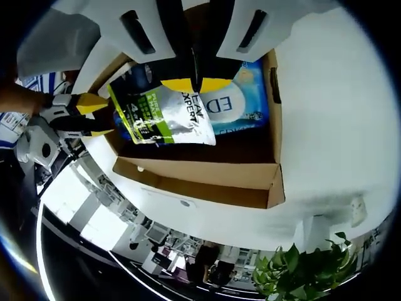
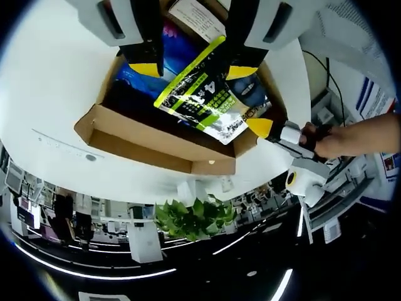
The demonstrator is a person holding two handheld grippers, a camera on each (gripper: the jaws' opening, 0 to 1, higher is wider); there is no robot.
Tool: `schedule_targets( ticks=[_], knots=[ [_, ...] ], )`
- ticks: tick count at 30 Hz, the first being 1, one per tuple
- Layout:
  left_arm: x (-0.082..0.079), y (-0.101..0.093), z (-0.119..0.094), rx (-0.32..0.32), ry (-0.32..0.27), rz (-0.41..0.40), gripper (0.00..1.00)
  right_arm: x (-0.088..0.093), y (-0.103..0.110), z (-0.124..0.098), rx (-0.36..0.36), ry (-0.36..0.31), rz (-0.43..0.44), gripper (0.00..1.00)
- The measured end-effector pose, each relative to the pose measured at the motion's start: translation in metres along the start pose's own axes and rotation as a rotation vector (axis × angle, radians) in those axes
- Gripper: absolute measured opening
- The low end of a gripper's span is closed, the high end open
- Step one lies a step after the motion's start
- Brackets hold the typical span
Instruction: Operate the shoe box by opening the lid, removing the specified soft item, and placing it in the target area until the item is outside and the box remains undamaged.
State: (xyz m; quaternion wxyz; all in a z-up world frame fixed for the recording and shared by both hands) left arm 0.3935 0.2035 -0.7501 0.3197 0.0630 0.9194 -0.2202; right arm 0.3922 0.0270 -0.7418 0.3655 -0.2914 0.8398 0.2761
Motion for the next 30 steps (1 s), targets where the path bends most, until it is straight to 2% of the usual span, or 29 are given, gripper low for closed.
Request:
schedule_targets(
  ticks=[6,17,28,30],
  knots=[
    [0.001,0.002,0.004,-0.015,0.021,0.045,0.00,-0.002,-0.004,0.011,-0.003,0.014,0.015,0.35],
    [0.004,0.005,0.007,-0.012,0.028,0.039,0.00,-0.002,-0.006,0.024,-0.016,0.046,0.033,0.34],
    [0.003,0.005,0.008,-0.009,0.024,0.042,0.00,0.000,-0.002,0.030,-0.026,0.049,0.070,0.28],
    [0.003,0.005,0.008,-0.011,0.024,0.042,0.00,-0.002,-0.002,0.029,-0.023,0.042,0.076,0.24]
  ],
)
Point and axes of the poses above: the point that each gripper's makers call its tool centre point, and the gripper's own axes: z roughly forward along the fingers, y roughly to its left, x roughly out of its underside, the point moved 4 cm from there along -z, roughly backward along the fingers, and after that the axes turned 3 degrees about -x, right-handed, at the moved point
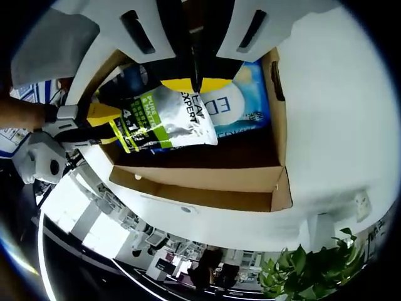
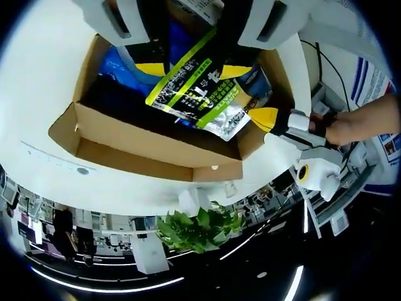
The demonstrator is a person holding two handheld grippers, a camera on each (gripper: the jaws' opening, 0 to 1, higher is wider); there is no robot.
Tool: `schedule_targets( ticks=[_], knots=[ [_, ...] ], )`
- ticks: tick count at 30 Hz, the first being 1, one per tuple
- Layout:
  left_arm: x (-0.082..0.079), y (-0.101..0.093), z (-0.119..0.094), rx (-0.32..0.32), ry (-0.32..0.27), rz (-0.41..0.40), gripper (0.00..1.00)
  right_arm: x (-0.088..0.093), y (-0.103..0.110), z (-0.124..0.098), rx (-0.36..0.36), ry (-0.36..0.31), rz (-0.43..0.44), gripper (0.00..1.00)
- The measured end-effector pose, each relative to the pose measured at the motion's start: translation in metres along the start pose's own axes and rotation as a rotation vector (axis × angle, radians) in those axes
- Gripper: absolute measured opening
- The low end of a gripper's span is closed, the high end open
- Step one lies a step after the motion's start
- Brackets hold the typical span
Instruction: Operate the shoe box by opening the lid, removing the specified soft item, and placing it in the target area until the item is outside and the box remains undamaged.
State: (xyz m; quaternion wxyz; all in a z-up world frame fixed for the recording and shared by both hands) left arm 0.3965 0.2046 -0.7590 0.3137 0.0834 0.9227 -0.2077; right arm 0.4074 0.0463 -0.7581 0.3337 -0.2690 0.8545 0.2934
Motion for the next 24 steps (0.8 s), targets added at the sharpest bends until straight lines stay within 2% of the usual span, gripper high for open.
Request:
schedule_targets(
  ticks=[8,14,24],
  knots=[
    [-0.001,-0.004,-0.004,-0.001,-0.006,0.002,0.00,-0.006,-0.002,-0.008,0.025,-0.033,-0.009,0.09],
    [-0.005,-0.007,-0.007,0.000,-0.019,0.002,0.00,-0.013,-0.002,-0.013,0.033,-0.055,-0.014,0.02],
    [-0.014,-0.013,-0.016,0.006,-0.042,0.001,0.00,-0.024,-0.001,-0.024,0.040,-0.093,0.004,0.00]
  ],
)
Point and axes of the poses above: the point that each gripper's makers call its tool centre point, and the gripper's own axes: z roughly forward along the fingers, y roughly to its left, x roughly out of its underside, the point moved 4 cm from there along -z, roughly backward along the fingers, and after that the axes turned 3 degrees about -x, right-handed, at the moved point
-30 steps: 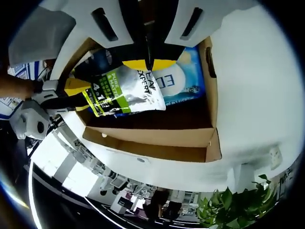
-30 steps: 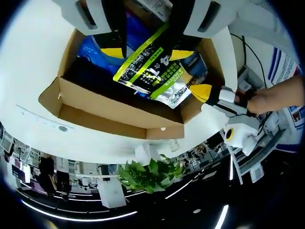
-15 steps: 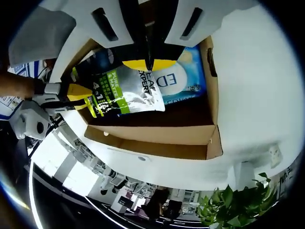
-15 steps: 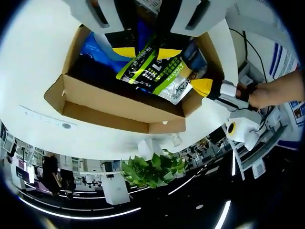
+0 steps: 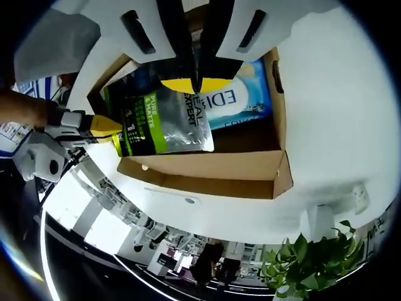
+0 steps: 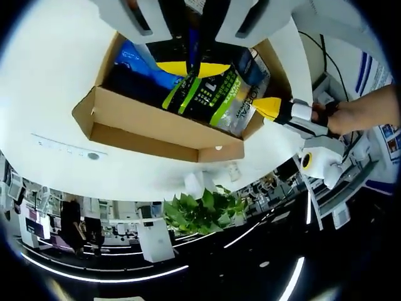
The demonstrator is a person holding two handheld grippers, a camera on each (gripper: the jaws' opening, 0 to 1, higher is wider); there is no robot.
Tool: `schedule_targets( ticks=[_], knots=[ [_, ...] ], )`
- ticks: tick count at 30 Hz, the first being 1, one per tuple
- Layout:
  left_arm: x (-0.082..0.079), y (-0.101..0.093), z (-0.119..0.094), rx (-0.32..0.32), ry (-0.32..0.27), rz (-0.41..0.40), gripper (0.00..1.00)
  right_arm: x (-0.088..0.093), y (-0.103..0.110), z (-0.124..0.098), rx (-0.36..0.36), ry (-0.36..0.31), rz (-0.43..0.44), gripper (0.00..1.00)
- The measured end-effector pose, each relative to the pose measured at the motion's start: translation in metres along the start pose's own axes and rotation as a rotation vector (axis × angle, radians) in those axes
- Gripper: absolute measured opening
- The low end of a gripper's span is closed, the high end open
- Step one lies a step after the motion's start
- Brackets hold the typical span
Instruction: Operate the shoe box by opening the lid, removing the specified soft item, and placing it in the target area until the item is outside and the box remains undamaged.
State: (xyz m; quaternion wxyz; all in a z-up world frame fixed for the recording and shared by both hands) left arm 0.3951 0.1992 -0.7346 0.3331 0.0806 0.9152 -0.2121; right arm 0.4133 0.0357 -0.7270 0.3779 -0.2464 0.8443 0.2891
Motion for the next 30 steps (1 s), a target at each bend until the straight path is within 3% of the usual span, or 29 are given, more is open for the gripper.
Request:
schedule_targets(
  ticks=[16,30],
  knots=[
    [-0.011,-0.023,-0.007,-0.001,-0.008,0.023,0.00,-0.019,0.000,-0.025,0.001,-0.070,0.048,0.00],
    [-0.026,-0.056,-0.012,0.022,-0.038,-0.007,0.00,-0.038,-0.011,-0.065,-0.021,-0.110,0.093,0.00]
  ],
)
Point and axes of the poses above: the point that each gripper's makers call its tool centre point, and the gripper's own axes: z roughly forward along the fingers, y roughly to its left, x roughly out of its underside, the point moved 4 cm from there along -z, roughly backward along the fingers, and after that the axes turned 3 degrees about -x, right-handed, at the moved point
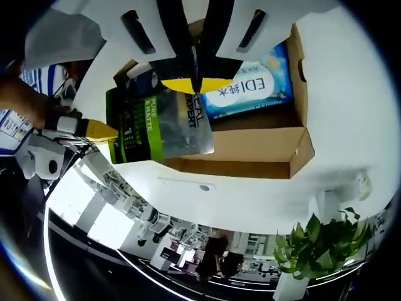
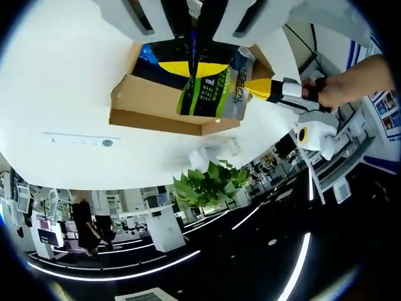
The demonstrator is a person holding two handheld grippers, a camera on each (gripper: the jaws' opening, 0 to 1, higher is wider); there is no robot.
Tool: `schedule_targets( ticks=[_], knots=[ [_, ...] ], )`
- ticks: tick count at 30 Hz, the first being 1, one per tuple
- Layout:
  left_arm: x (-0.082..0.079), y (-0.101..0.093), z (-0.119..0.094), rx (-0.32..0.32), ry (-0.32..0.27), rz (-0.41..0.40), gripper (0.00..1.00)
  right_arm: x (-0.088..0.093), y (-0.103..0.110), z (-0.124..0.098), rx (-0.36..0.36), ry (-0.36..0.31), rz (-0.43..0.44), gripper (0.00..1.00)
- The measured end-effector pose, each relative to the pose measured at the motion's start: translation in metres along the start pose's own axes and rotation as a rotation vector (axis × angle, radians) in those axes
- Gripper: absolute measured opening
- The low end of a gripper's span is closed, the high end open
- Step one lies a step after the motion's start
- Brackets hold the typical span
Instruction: Operate the shoe box by opening the lid, removing the specified soft item, and placing it in the target area until the item is outside and the box remains undamaged.
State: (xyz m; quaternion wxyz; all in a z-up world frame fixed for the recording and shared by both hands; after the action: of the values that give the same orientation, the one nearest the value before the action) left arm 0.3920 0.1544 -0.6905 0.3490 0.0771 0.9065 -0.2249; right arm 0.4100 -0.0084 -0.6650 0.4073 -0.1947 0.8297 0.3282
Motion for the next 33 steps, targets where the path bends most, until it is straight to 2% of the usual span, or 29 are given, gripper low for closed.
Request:
schedule_targets(
  ticks=[8,15,24,33],
  knots=[
    [-0.001,-0.018,0.000,0.009,0.008,-0.022,0.00,-0.001,-0.006,-0.014,0.008,-0.002,-0.001,0.00],
    [-0.005,-0.039,0.005,0.028,0.012,-0.022,0.00,-0.004,-0.020,-0.034,0.028,-0.005,0.016,0.00],
    [-0.011,-0.069,0.021,0.052,0.021,-0.018,0.00,-0.008,-0.043,-0.058,0.070,-0.005,0.029,0.00],
    [-0.008,-0.093,0.037,0.069,0.047,-0.010,0.00,-0.003,-0.065,-0.075,0.104,0.015,0.053,0.00]
  ],
)
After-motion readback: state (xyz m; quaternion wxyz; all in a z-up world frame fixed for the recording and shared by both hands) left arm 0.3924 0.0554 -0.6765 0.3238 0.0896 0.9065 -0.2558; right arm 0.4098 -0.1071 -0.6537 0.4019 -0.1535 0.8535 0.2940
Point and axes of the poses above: the point that each gripper's makers call its tool centre point, and the gripper's own axes: z roughly forward along the fingers, y roughly to its left, x roughly out of its underside, the point moved 4 cm from there along -z, roughly backward along the fingers, and after that the axes turned 3 degrees about -x, right-handed, at the moved point
